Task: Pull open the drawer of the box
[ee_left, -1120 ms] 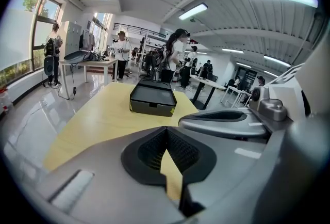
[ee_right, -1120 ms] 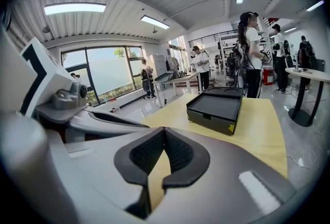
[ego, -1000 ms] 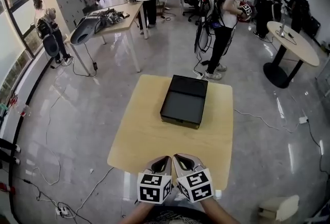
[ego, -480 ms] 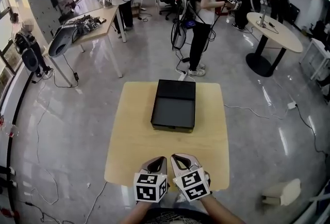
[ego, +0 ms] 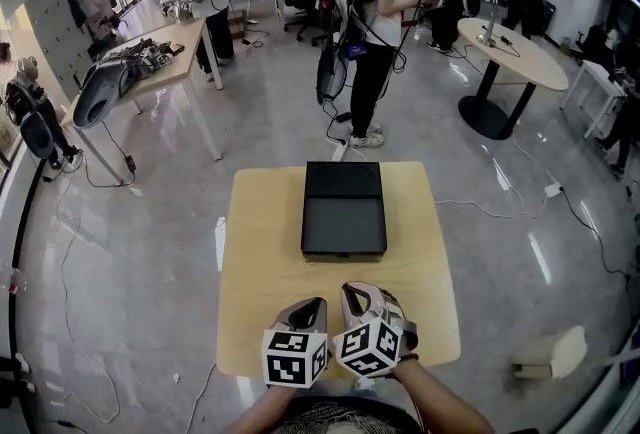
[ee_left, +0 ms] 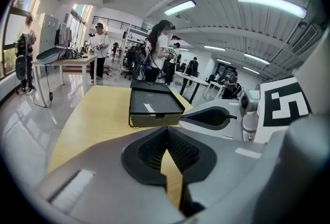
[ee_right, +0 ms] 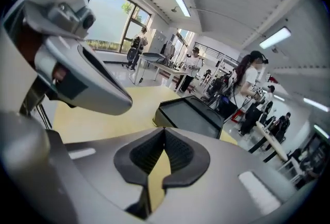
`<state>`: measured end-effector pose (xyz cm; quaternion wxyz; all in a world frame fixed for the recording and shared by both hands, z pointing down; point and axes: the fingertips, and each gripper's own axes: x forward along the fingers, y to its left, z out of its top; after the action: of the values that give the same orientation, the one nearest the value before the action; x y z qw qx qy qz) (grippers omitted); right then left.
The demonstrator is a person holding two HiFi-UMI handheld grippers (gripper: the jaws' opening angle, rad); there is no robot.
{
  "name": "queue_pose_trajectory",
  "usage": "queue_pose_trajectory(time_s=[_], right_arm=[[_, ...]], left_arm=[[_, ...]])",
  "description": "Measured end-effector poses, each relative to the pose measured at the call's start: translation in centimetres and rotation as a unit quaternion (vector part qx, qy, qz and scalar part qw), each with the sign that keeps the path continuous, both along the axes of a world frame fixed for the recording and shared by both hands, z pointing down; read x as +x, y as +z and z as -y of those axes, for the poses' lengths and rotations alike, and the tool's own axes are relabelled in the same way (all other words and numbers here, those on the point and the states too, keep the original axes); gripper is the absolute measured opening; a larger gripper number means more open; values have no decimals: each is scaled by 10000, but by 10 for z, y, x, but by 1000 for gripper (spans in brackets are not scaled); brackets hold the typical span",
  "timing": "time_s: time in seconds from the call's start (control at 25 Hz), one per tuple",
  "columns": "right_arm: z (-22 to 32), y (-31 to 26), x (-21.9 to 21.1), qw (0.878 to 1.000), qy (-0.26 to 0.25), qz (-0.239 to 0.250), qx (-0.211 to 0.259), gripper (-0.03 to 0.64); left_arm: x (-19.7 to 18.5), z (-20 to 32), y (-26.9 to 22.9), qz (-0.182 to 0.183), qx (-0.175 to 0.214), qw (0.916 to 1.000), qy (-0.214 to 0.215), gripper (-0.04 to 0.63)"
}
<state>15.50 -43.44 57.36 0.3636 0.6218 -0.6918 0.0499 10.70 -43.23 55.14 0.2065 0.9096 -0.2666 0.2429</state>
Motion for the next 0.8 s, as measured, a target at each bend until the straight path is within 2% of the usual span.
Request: queue_pose_trajectory(time_s=[0.12,0.2,0.4,0.6,0.8], right_arm=[[30,0,-11,9992,26,-389,-30,8],[45,6,-17,9982,31,-584,-130,33],[69,21,-18,9935,36,-1073,-383,38],[101,33,-26,9824,20,-1762,-612,41],[127,37,-27,9744,204,-2108,-754,51]], left_arm=[[-19,28,-4,-31,-15,10000,54,13],[-28,42,-3,-55,-26,9999,117,14],[-40,62,-5,-66,-43,9995,298,13],[-59,91,-7,-101,-85,9989,458,13],[-76,108,-8,-96,-162,9981,583,13]])
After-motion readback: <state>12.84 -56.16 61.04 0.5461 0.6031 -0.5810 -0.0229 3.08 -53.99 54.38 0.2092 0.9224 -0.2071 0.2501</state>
